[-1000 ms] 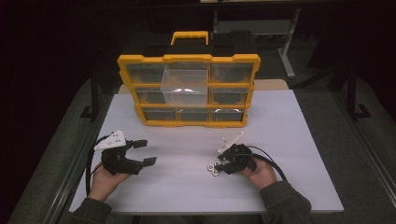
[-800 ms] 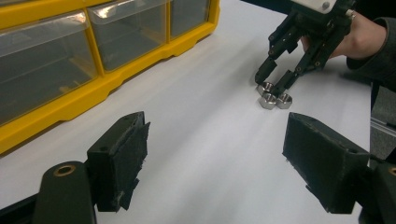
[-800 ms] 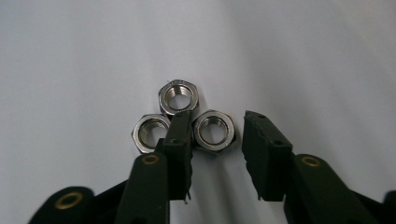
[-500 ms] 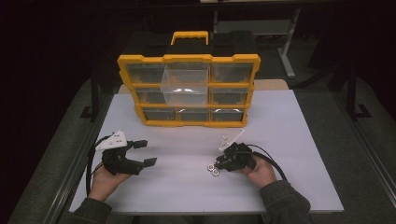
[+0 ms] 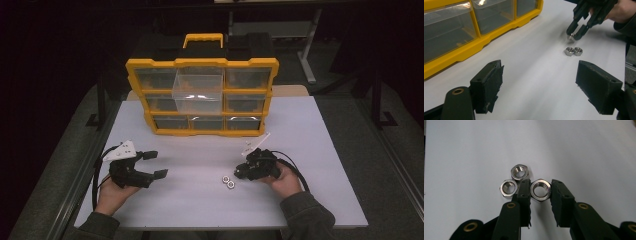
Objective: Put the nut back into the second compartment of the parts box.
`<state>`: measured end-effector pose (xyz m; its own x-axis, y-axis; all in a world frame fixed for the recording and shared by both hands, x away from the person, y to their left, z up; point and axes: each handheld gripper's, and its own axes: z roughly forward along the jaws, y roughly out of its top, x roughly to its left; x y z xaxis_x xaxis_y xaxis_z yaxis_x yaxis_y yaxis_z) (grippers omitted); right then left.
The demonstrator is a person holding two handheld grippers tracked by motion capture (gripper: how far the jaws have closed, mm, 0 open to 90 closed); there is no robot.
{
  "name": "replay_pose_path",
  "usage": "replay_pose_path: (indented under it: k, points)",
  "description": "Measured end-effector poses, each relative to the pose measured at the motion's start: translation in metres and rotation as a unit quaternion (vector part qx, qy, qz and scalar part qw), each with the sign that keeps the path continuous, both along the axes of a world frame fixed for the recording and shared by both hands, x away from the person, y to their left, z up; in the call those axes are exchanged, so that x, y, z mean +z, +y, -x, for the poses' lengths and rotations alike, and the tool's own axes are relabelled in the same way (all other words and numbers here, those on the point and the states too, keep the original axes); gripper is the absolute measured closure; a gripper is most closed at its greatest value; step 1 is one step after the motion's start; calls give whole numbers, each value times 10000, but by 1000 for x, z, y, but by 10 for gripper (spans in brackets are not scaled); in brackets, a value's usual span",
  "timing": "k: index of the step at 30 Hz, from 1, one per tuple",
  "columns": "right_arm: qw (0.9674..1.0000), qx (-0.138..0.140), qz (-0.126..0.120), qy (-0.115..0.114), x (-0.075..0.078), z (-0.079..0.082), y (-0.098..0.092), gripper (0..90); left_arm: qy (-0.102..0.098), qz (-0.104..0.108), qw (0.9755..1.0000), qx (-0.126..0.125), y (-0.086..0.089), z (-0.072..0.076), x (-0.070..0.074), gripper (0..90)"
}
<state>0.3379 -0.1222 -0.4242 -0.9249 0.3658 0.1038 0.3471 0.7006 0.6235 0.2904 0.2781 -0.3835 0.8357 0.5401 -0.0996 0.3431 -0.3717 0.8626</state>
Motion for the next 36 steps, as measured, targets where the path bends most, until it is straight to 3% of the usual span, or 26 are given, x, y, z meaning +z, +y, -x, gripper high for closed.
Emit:
replay_pose_path:
  k: [5,7,10,18,26,36]
  points:
    - [9990,-167,-325,239,12,0,-11,689,70,59,10000,-8,0,-1,0,223]
    - [9986,-221,-397,268,17,0,-15,689,55,-7,10000,-32,1,-1,0,222]
    - [9989,-224,-344,205,25,-3,-19,689,59,34,10000,3,0,-1,-1,219]
    - [9980,-135,-614,92,65,-9,-25,689,26,-3,10000,8,1,0,-1,216]
    - [9979,-49,-646,-89,102,-20,-28,689,-83,-32,10000,2,3,0,1,216]
    - [9969,48,-766,-187,143,-31,-24,689,-13,8,10000,38,3,1,1,216]
